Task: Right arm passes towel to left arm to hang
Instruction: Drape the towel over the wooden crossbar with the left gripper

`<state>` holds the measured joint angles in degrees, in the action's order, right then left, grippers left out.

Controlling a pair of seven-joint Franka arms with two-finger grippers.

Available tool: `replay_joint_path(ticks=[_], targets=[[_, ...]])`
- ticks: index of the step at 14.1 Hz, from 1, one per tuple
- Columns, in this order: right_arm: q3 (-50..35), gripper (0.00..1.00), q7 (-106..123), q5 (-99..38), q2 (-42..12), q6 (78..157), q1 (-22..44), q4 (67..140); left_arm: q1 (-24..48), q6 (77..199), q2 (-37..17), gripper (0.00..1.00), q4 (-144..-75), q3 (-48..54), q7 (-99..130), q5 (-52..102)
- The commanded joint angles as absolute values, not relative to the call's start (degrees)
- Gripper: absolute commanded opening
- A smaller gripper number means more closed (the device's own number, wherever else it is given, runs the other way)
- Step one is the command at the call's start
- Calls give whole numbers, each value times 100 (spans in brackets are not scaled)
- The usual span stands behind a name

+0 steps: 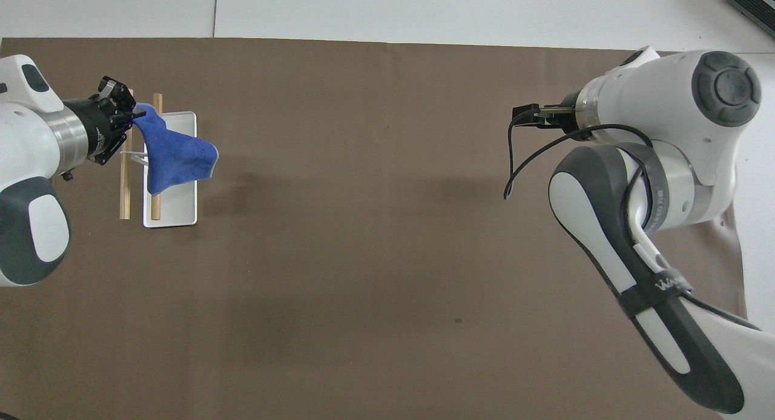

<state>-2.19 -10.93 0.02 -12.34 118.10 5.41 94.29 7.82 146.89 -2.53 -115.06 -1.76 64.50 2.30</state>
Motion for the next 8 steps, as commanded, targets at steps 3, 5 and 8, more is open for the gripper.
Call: replay_joint_path(ticks=[3, 5, 8], targets=[[-97, 100, -1195, 158, -555, 10847, 238, 9413, 826, 14871, -237, 0, -11611, -158, 6442, 290], [-97, 100, -1187, 141, -370, 10513, 97, 9387, 835, 15098, -298, 0, -11584, -158, 6486, 290], [279, 100, -1160, 79, -54, 9943, 184, 9369, 791, 15275, -343, 0, -11610, -176, 6452, 290]])
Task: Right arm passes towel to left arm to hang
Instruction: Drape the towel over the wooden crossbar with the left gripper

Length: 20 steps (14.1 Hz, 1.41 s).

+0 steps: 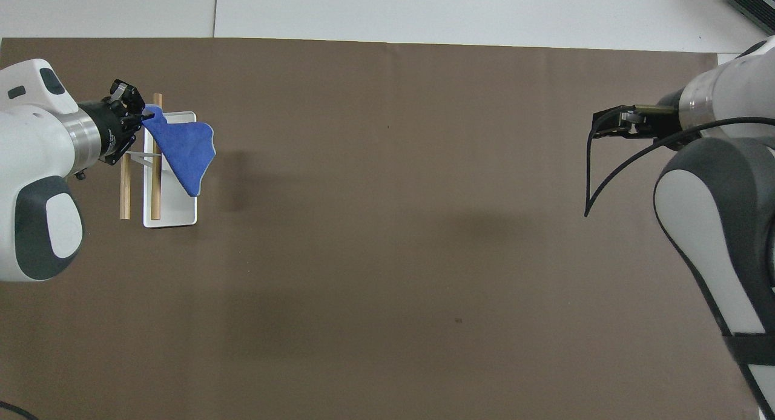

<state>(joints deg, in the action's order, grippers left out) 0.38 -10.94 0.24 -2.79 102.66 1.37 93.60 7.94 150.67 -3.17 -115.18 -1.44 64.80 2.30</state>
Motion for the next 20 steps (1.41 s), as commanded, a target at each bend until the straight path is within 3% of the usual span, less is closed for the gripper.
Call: replay_joint_path(ticks=[1, 5, 17, 20], targets=[[499, 100, -1117, 62, 34, 9766, 324, 9369, 782, 15275, -369, 0, -11619, -176, 6434, 290], [633, 100, -1020, 53, 176, 8914, 273, 9001, 642, 15635, -615, 0, -11628, -211, 6399, 290], [483, 100, -1020, 44, 325, 8938, 132, 9281, 606, 15601, -686, 0, -11487, -861, 5739, 45], [492, 100, -1055, 44, 325, 8912, 193, 9281, 606, 15181, -686, 0, -11163, -1045, 5739, -166]])
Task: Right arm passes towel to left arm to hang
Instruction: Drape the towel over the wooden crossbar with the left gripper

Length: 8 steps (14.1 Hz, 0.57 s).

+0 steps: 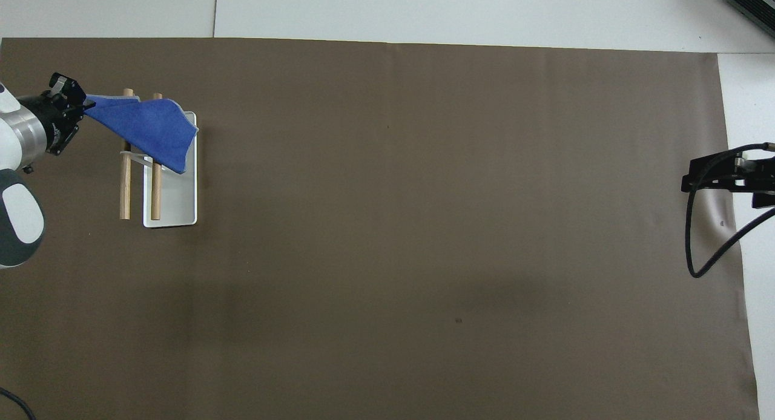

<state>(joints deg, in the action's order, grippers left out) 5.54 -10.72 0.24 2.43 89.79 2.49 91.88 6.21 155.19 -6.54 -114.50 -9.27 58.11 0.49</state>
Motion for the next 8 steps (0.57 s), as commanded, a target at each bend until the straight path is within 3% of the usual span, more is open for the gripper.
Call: replay_joint_path(ticks=[1, 8], targets=[[492, 100, -1055, 44, 325, 8869, 202, 9281, 606, 15048, -677, 0, -11119, -1081, 5739, -341], [343, 100, -1037, 26, 343, 8868, 211, 9281, 606, 14740, -589, 0, -11249, -1151, 5757, -685]])
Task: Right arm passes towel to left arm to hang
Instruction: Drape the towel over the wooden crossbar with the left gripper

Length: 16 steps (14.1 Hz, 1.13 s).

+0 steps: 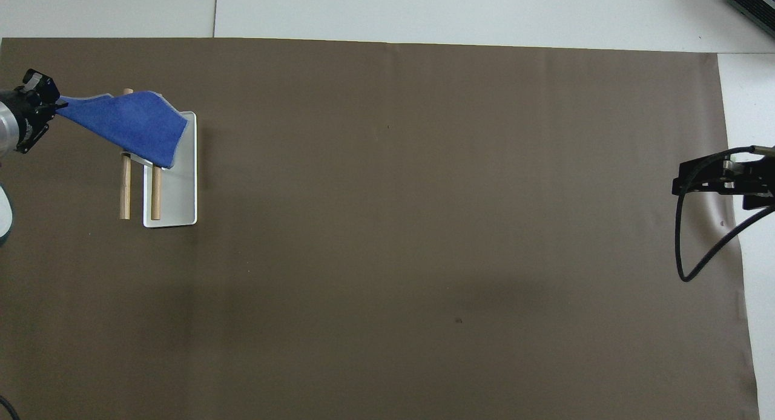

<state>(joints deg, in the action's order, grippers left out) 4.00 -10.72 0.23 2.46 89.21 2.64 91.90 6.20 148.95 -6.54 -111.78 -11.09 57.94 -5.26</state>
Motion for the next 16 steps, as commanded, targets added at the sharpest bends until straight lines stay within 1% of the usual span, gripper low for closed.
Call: replay_joint_path(ticks=[1, 7, 11, 16], targets=[[343, 100, -1046, 44, 343, 8868, 211, 9299, 606, 14678, -580, 0, -11259, -1204, 5757, -799], [343, 100, -1037, 0, 343, 8912, 193, 9299, 606, 14318, -457, 0, -11355, -1239, 5774, -1361], [343, 100, -1020, 0, 360, 8894, 193, 9308, 606, 14046, -369, 0, -11434, -1231, 5766, -1380], [343, 100, -1028, 0, 360, 8886, 176, 9316, 721, 13843, -167, 0, -11803, -1108, 5792, -1380]])
